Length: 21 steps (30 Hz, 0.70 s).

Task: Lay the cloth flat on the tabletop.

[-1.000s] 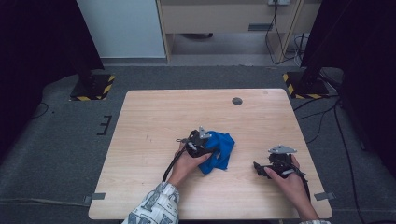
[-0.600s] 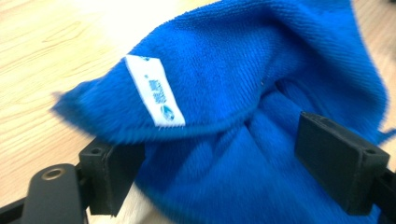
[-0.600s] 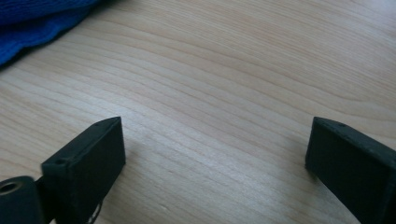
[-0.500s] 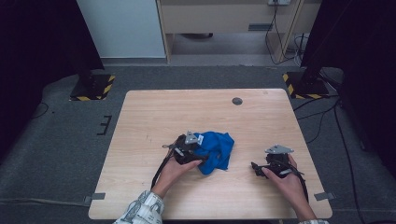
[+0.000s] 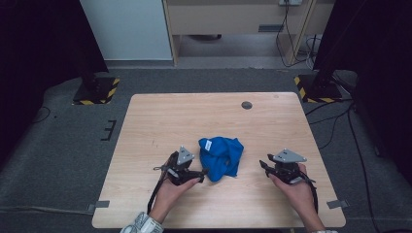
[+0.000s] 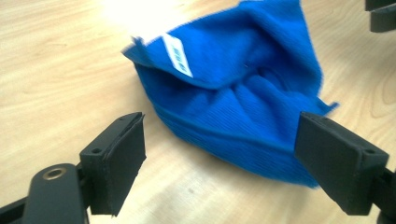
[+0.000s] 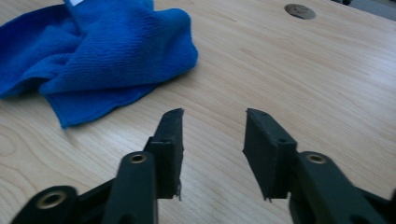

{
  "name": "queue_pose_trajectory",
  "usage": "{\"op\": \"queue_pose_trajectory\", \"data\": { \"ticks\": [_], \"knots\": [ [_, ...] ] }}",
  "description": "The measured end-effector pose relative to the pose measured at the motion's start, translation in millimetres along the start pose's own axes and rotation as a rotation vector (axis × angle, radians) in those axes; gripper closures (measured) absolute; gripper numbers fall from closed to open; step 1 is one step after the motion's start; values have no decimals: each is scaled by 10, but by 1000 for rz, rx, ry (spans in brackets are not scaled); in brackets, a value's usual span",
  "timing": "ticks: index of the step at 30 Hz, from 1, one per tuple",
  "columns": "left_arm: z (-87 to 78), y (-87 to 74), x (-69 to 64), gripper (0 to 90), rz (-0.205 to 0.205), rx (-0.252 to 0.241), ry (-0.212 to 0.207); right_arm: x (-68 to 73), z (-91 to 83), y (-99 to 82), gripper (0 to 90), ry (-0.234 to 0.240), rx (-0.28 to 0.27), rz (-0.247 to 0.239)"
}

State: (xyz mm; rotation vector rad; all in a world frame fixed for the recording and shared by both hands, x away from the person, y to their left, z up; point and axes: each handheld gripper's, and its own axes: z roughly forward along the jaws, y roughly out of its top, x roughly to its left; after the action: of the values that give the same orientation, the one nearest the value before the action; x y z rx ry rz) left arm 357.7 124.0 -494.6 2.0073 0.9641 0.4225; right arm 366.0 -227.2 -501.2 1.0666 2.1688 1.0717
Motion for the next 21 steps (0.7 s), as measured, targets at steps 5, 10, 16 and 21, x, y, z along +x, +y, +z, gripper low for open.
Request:
{"op": "queue_pose_trajectory", "data": {
  "ticks": [5, 10, 16, 21],
  "knots": [
    [82, 7, -161, 115, 20, -1, 24, 52, 36, -6, 672, 18, 17, -31],
    [164, -29, -214, 106, 0, 18, 21, 60, 28, -5, 727, 28, 17, -35],
    [217, -71, -214, 102, -15, 44, 3, 73, 23, 1, 759, 38, 19, -40],
    [244, -104, -192, 143, -12, 68, -12, 82, 36, -1, 749, 46, 25, -39]
  ]
}}
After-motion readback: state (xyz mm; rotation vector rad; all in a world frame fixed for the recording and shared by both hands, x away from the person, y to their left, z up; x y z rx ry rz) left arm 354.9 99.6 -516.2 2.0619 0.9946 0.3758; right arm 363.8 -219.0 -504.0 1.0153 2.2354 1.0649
